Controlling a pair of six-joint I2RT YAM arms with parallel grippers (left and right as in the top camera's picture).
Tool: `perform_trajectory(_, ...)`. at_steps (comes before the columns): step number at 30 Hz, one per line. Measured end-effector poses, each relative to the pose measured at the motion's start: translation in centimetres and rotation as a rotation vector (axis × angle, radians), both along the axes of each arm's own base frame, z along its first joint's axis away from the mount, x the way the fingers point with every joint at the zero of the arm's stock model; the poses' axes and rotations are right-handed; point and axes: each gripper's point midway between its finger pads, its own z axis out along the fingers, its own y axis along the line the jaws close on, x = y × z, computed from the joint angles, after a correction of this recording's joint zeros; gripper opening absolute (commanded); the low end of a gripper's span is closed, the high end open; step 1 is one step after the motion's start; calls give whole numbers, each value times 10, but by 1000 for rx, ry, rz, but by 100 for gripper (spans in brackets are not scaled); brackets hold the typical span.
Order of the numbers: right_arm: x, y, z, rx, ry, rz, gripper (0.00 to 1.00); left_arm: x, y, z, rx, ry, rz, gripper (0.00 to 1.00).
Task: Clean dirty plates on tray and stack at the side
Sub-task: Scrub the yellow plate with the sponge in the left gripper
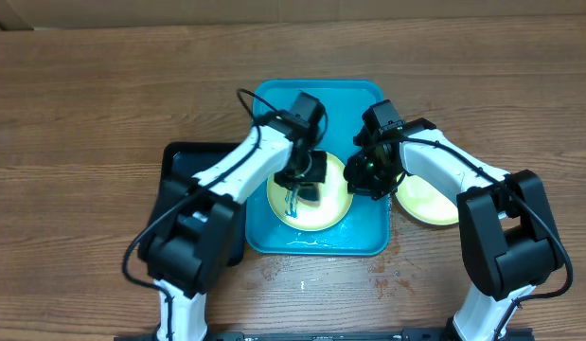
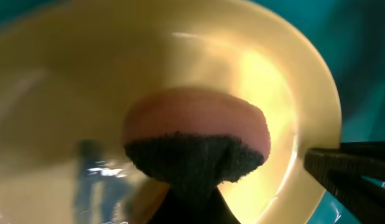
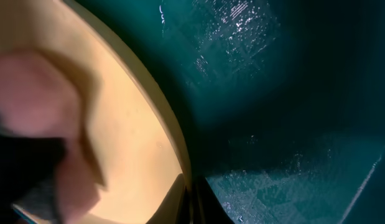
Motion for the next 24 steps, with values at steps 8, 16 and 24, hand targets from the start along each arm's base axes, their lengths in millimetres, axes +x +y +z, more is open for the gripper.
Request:
perform_trajectory(8, 0, 0, -1, -9, 4, -18, 4, -11, 22, -13, 148, 41, 19, 4)
perform_trajectory(16, 0, 2, 0, -9, 4, -20, 4, 9, 81, -10, 466, -89, 36, 4)
perform_trajectory(24, 2, 2, -1, -11, -3, -26, 4, 31, 64, -13, 306, -123, 39, 4)
